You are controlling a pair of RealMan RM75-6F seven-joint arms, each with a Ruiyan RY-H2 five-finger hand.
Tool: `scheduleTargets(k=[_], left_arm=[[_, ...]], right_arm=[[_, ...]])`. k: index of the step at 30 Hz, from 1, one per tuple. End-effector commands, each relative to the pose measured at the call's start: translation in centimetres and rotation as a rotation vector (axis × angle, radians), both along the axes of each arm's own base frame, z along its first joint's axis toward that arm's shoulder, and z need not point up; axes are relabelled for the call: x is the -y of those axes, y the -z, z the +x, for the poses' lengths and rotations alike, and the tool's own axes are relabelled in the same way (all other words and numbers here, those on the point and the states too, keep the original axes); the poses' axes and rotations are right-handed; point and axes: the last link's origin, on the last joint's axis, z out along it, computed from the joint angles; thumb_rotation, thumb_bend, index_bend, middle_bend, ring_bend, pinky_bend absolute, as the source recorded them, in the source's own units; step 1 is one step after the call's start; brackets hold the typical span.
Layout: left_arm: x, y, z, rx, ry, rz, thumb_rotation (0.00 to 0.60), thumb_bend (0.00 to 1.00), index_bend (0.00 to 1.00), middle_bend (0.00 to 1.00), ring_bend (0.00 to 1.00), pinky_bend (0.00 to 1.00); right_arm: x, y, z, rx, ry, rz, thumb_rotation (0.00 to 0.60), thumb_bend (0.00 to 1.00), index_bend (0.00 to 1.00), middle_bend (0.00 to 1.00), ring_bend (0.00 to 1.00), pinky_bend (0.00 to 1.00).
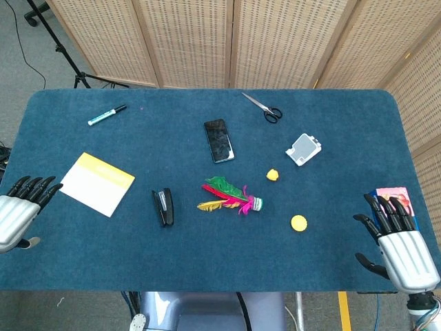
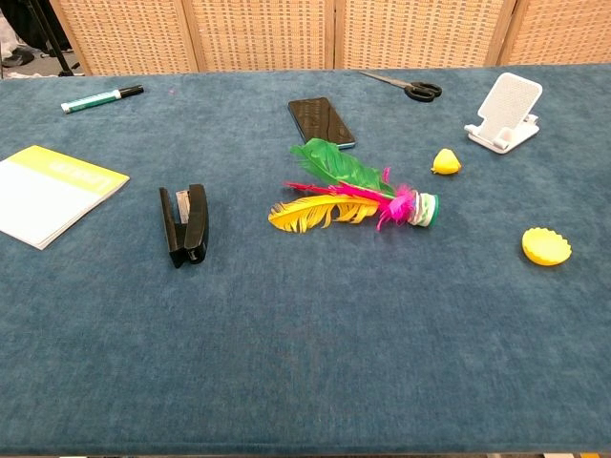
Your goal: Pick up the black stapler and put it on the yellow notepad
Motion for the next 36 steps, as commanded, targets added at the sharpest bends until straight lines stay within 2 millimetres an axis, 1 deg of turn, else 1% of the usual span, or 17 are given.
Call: scheduleTargets(k=[1,2,4,5,9,15,16,22,26,36], left_arm=[[-1.6,1.2,0.7,-0.021,0.018,-0.033,0.6,0.07,0.0,0.0,0.0,0.0],[-1.8,1.4,0.8,-0.023,0.02,-0.039,0.6,0.07,0.0,0.0,0.0,0.0],[-3.1,3.0,1.7,-0.021,0.045,-0.075,0.6,0.07,0.0,0.0,0.0,0.0],[-3.4,3.5,1.9,-0.021,0.047,-0.08,0.6,0.08,0.0,0.0,0.0,0.0],[-4.4,5.4,3.0,-0.022,0.068,-0.106,0.6,0.08,0.0,0.0,0.0,0.0],[-5.3,7.7,4.7,-0.008,0.099,-0.127,0.6,0.08,0.0,0.0,0.0,0.0],[-5.4,8.4,5.2,-0.01,0.117,-0.137,0.6,0.08,0.0,0.0,0.0,0.0],[-5.6,10.5,5.9,-0.012,0.127,-0.152,0.6,0.08,0.0,0.0,0.0,0.0],[-5.9,12.0,6.0,-0.041,0.134,-0.171,0.6,0.08,0.0,0.0,0.0,0.0],[-7.4,15.1,6.3,-0.065,0.125,-0.196,0.6,0.08,0.0,0.0,0.0,0.0]], right_arm=[[0.0,0.0,0.0,0.001,0.001,0.0,0.6,0.21,0.26,0.06,0.0,0.02],[0.0,0.0,0.0,0.001,0.001,0.0,0.6,0.21,0.26,0.06,0.0,0.02],[0.0,0.0,-0.1,0.004,0.004,-0.002,0.6,0.21,0.26,0.06,0.0,0.02],[0.0,0.0,-0.1,0.004,0.005,-0.001,0.6,0.21,0.26,0.06,0.0,0.02],[0.0,0.0,-0.1,0.005,0.007,0.003,0.6,0.21,0.26,0.06,0.0,0.02],[-0.1,-0.2,-0.2,0.01,0.008,0.001,0.6,0.21,0.26,0.06,0.0,0.02],[0.0,-0.3,-0.2,0.014,0.008,-0.003,0.6,0.21,0.26,0.06,0.0,0.02],[0.0,-0.7,-0.2,0.025,0.009,-0.012,0.6,0.21,0.26,0.06,0.0,0.02],[-0.1,-0.8,-0.1,0.033,0.01,-0.011,0.6,0.21,0.26,0.06,0.0,0.02],[0.1,-1.1,-0.4,0.045,0.021,-0.017,0.6,0.21,0.26,0.06,0.0,0.02]])
